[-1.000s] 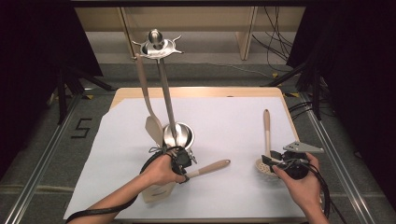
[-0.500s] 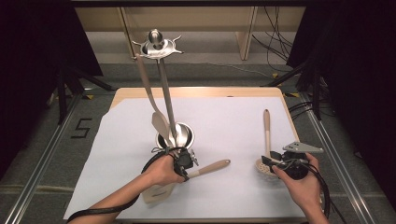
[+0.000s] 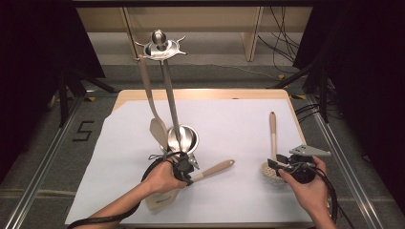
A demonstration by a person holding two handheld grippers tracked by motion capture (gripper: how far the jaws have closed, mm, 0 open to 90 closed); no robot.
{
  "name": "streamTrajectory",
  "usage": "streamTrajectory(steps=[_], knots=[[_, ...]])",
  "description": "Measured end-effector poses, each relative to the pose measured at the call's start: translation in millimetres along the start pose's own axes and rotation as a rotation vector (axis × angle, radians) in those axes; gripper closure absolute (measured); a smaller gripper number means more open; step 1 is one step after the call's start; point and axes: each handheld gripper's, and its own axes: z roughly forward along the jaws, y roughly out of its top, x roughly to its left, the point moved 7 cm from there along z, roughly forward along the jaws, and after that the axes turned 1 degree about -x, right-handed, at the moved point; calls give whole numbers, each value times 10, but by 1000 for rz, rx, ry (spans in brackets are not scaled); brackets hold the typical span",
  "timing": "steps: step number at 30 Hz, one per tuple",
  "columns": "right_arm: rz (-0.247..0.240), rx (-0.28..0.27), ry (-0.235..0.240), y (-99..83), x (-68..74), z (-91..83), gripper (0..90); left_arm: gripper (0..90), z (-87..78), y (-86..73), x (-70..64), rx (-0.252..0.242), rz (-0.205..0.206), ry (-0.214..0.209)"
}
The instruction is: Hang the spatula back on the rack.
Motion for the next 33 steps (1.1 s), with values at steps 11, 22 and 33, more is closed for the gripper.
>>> streamTrajectory(steps=[11,22,33], knots=[[11,-24,8,18,15,17,571,779,-246,56,-80,-201,-54,-1],[-8,-91,93,212,307,-15,565,778,-525,233,-110,-480,-92,14],[-39,-162,249,500,784,-79,567,779,-684,387,-124,-616,-140,30]])
